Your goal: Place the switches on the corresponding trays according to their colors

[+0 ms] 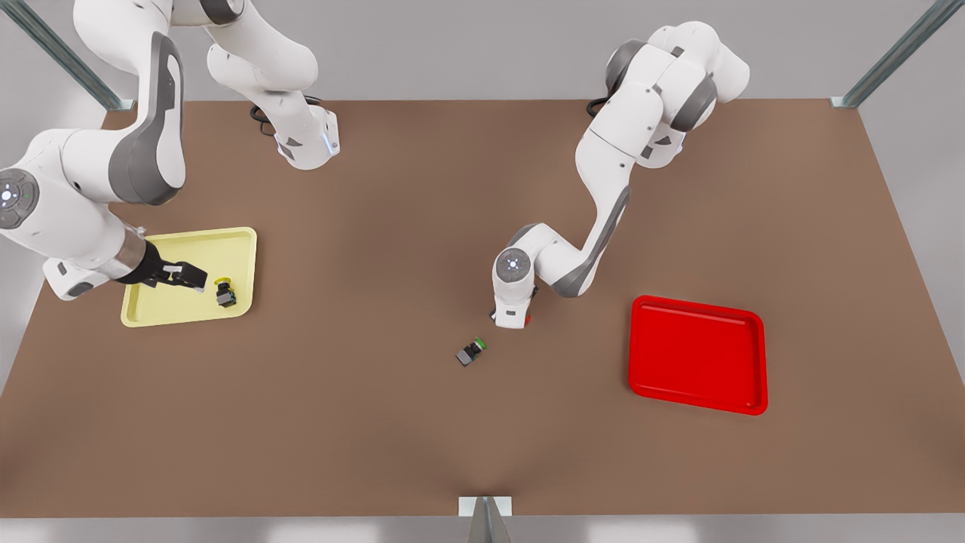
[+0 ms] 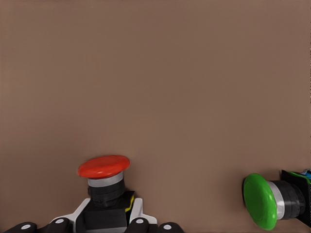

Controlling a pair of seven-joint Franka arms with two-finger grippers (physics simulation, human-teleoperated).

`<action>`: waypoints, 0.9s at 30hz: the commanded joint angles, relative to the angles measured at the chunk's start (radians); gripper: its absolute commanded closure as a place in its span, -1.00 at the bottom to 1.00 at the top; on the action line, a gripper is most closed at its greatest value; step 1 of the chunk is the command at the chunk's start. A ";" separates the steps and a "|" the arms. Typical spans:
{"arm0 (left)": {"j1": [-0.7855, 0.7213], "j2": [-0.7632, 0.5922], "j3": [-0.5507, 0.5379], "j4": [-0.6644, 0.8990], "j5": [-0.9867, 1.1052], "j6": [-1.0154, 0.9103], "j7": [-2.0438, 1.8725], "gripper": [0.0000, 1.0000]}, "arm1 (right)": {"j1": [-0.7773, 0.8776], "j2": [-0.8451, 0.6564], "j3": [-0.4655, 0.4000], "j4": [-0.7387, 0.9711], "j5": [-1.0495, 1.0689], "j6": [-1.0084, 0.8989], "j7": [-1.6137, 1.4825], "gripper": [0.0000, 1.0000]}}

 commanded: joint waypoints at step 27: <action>0.274 -0.159 0.372 -0.227 0.000 -0.091 0.694 -1.00 | 0.000 0.012 0.000 0.000 0.006 0.006 -0.002 -1.00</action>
